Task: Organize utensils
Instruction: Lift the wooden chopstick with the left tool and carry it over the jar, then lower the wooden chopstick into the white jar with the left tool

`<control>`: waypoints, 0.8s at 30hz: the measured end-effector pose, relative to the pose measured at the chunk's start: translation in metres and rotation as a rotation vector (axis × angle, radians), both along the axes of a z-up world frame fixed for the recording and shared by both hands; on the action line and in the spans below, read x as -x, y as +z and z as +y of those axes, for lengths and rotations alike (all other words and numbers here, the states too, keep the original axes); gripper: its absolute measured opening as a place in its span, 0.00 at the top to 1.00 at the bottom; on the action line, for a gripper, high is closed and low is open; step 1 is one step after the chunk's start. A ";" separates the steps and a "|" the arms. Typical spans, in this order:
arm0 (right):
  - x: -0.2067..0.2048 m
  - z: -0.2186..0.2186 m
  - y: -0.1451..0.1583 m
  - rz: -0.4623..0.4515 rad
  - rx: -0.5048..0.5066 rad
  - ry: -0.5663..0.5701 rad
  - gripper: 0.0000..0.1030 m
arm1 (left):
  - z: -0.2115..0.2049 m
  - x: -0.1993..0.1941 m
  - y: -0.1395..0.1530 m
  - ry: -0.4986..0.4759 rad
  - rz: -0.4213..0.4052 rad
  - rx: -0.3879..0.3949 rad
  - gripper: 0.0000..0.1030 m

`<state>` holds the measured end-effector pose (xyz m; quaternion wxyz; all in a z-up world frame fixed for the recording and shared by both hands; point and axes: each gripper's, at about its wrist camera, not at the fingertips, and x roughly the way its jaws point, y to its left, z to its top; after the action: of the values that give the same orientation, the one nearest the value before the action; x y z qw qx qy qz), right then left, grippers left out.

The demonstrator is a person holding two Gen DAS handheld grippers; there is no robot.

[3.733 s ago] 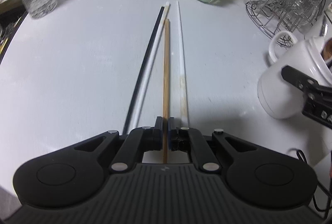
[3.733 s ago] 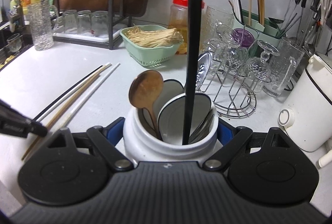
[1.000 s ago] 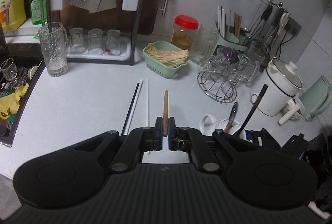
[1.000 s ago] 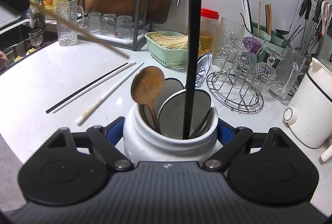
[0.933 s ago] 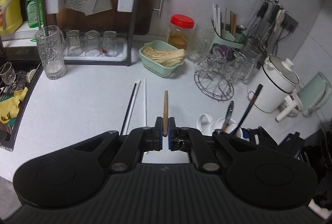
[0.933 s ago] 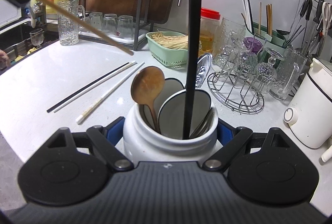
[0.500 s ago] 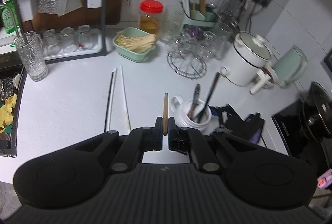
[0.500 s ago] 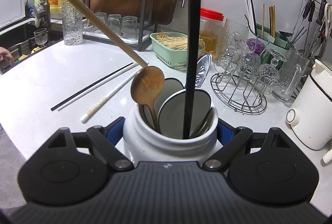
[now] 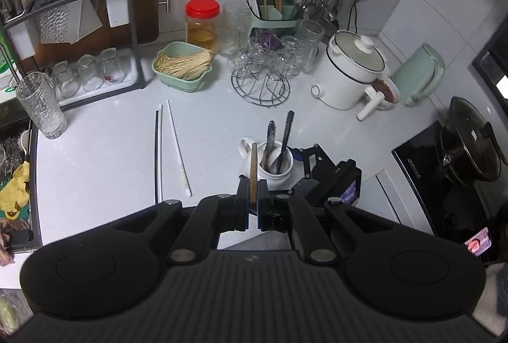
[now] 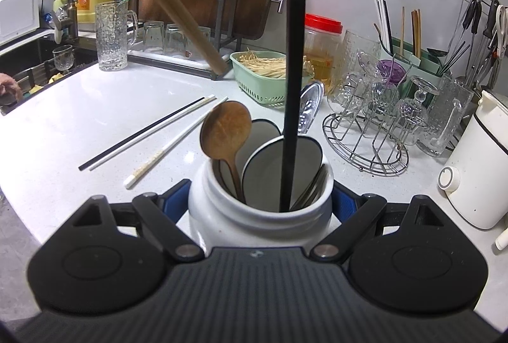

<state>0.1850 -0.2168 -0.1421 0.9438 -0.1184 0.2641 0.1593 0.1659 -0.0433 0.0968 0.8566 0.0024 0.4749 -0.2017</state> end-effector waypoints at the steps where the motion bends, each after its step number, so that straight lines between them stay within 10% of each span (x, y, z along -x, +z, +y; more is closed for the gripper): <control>1: 0.000 0.000 0.000 0.001 0.001 0.000 0.11 | -0.001 0.000 0.002 -0.004 0.009 0.002 0.95; 24: -0.002 0.000 0.000 -0.002 0.005 0.049 0.11 | -0.039 -0.038 -0.053 -0.095 0.139 -0.050 0.95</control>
<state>0.1867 -0.2172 -0.1425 0.9396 -0.1276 0.2608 0.1815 0.2042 -0.0823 0.0438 0.8106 0.0320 0.5376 -0.2299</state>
